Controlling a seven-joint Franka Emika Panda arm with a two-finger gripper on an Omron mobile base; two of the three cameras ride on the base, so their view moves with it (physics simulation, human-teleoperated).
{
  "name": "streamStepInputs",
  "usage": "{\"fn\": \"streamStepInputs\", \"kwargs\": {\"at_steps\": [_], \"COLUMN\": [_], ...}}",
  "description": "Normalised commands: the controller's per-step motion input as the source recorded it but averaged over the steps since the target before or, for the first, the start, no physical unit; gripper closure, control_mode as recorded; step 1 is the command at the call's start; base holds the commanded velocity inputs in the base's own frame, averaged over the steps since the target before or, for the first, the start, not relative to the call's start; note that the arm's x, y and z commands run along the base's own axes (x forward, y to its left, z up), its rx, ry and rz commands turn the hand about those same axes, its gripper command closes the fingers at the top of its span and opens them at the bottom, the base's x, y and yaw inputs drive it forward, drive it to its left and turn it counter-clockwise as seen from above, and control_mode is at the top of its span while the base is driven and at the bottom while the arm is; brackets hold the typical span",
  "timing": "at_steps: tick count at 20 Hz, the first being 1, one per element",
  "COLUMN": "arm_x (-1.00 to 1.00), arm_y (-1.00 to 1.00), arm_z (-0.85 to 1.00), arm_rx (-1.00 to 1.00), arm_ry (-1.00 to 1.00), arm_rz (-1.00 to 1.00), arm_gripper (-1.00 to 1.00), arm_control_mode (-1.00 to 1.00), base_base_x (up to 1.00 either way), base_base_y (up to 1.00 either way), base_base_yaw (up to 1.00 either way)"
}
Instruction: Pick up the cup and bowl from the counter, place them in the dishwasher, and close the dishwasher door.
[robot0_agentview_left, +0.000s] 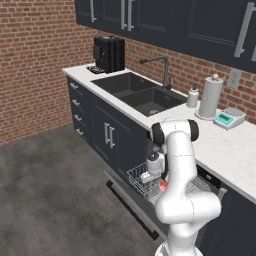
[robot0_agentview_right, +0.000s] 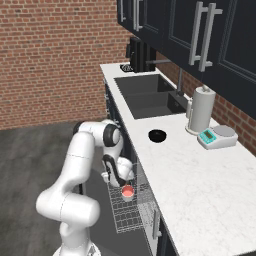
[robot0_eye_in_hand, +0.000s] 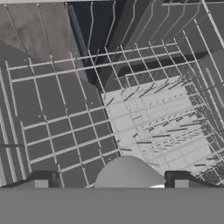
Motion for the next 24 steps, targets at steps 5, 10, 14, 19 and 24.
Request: {"fn": "streamStepInputs", "kwargs": {"at_steps": [5,10,14,19,24], "arm_x": [-0.46,-0.66,-0.54,-0.35,-0.23], "arm_y": [-0.01,0.0,0.0,0.0,0.0], "arm_z": [0.8,1.0,1.0,1.0,1.0], "arm_rx": [0.01,0.02,0.03,0.01,0.01], "arm_ry": [-0.19,-0.25,-0.15,-0.02,0.0], "arm_rz": [0.0,0.0,0.0,0.0,0.0], "arm_gripper": [-1.0,-1.0,-1.0,-1.0,-1.0], "arm_control_mode": [-1.0,-1.0,-1.0,-1.0,-1.0], "base_base_x": [0.0,0.0,0.0,0.0,0.0], "base_base_y": [0.0,0.0,0.0,0.0,0.0], "base_base_yaw": [0.0,0.0,0.0,0.0,0.0]}}
